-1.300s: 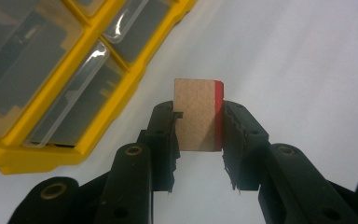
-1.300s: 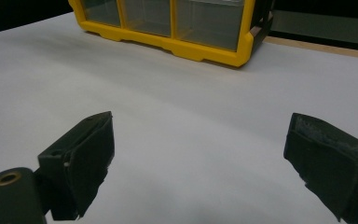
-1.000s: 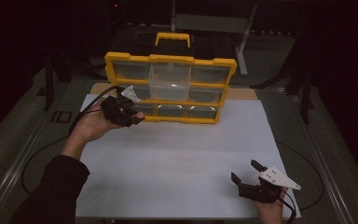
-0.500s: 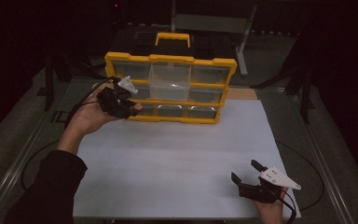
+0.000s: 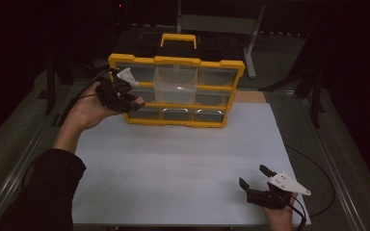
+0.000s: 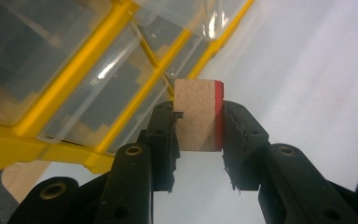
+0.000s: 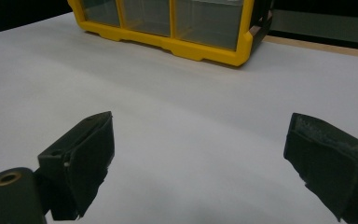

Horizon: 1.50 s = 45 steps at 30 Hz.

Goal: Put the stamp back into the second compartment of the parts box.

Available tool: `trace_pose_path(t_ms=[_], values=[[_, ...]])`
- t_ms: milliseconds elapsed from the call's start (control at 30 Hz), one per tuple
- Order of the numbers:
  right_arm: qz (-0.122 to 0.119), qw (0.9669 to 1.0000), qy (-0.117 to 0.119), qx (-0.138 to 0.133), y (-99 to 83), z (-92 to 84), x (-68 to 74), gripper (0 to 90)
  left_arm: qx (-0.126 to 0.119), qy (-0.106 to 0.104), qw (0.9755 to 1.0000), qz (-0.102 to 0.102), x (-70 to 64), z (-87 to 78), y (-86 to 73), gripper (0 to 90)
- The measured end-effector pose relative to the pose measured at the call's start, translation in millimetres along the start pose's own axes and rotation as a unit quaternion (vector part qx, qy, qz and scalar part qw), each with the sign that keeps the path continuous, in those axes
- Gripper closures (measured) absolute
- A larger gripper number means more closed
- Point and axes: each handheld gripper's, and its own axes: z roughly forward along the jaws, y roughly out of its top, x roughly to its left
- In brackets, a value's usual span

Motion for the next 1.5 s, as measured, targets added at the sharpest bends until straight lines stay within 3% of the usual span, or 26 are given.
trace_pose_path(t_ms=[400,600,867,1000,1133,1200,1433,1500], values=[[0.001,1.0,0.001,0.001,-0.3,-0.5,0.1,8.5,0.001,0.005,1.0,0.003,12.0,-17.5,14.7,66.0],[0.001,1.0,0.001,0.002,-0.5,-0.9,0.2,8.5,-0.012,0.004,0.9999,-0.001,20.1,-28.5,28.0,66.0],[0.003,1.0,0.002,0.001,-0.7,-1.5,-0.2,8.5,-0.04,0.0,0.9992,-0.002,20.3,-35.7,44.3,65.9],[0.004,1.0,0.0,-0.001,-0.6,-2.1,-0.7,8.5,-0.073,-0.011,0.9972,-0.012,19.2,-35.7,49.6,65.9],[0.003,1.0,0.0,-0.001,-0.5,-2.2,-0.9,8.5,-0.091,-0.013,0.9956,-0.021,19.7,-34.2,50.1,65.8],[0.003,1.0,0.001,0.0,-0.5,-2.0,-0.8,8.5,-0.108,-0.02,0.9935,-0.029,19.5,-32.7,50.8,65.8],[0.003,1.0,0.001,0.0,-0.4,-2.1,-0.8,8.5,-0.133,-0.033,0.99,-0.033,15.5,-28.7,56.2,65.8],[0.003,1.0,0.0,0.0,-0.3,-2.2,-0.7,8.5,-0.13,-0.031,0.9904,-0.033,14.2,-25.8,57.6,65.8]])
